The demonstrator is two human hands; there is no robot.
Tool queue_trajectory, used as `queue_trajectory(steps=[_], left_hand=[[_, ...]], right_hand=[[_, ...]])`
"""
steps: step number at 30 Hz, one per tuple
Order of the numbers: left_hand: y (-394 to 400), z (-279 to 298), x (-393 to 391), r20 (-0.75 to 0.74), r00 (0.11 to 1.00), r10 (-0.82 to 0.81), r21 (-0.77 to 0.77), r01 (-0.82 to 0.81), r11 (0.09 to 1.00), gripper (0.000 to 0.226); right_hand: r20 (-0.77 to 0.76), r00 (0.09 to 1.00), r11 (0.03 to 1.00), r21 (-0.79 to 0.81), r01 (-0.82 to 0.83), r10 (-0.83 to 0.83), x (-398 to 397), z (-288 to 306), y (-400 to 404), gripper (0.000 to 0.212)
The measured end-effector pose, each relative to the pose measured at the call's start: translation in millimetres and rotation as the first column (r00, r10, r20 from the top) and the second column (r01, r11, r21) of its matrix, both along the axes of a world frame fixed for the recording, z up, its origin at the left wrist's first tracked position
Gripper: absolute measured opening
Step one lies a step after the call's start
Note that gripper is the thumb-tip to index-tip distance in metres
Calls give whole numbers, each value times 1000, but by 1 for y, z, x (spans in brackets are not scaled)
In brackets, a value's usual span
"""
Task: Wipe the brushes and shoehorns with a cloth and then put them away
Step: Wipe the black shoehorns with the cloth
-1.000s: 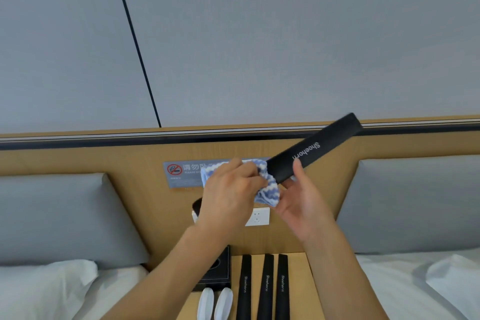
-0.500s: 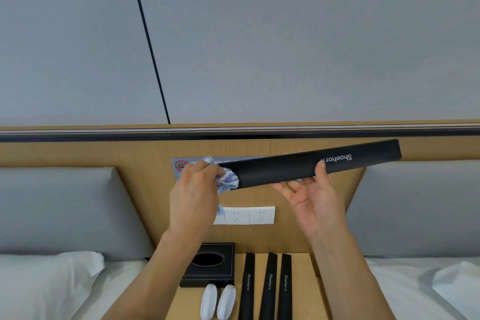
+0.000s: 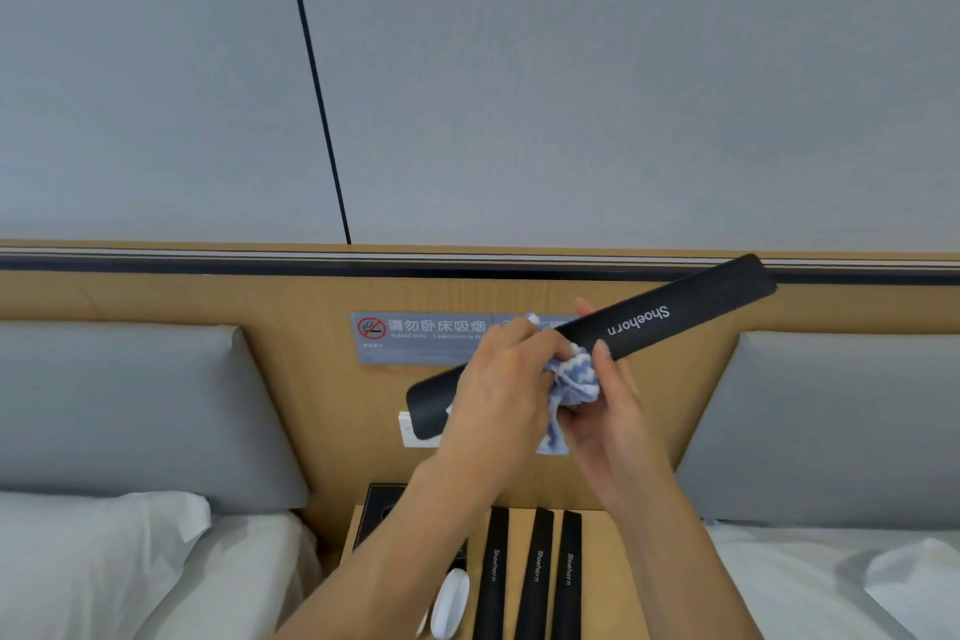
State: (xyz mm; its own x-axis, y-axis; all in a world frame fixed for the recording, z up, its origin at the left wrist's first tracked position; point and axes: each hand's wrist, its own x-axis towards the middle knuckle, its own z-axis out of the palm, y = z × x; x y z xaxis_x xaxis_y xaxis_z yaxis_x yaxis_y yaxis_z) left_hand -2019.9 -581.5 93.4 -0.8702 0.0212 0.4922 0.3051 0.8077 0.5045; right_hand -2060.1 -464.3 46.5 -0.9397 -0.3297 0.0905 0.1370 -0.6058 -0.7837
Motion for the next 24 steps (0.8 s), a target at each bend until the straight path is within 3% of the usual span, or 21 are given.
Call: queue_trajectory(steps=[5, 9, 12, 15, 21, 24], left_hand=[[-14, 11, 8, 36, 986, -162, 42, 161, 986, 26], [-20, 19, 10, 57, 972, -226, 46, 224, 974, 25], [-24, 22, 10, 11, 977, -211, 50, 210, 976, 23], [-19, 18, 12, -37, 986, -162, -27, 161, 987, 23], [-17, 8, 8, -162, 987, -8, -81, -6, 997, 20], [-17, 6, 7, -222, 975, 17, -98, -40, 994, 21]], right_hand=[[-174, 978, 991, 89, -103, 118, 4, 1, 34, 52], [-167, 986, 992, 125, 22, 0, 5, 6, 40, 52], [-102, 984, 969, 187, 162, -145, 8, 8, 36, 54], [-15, 979, 953, 226, 201, -203, 12, 4, 29, 60], [101, 992, 993, 101, 66, -76, 17, 4, 25, 36], [108, 994, 999, 35, 19, -23, 18, 8, 23, 38]])
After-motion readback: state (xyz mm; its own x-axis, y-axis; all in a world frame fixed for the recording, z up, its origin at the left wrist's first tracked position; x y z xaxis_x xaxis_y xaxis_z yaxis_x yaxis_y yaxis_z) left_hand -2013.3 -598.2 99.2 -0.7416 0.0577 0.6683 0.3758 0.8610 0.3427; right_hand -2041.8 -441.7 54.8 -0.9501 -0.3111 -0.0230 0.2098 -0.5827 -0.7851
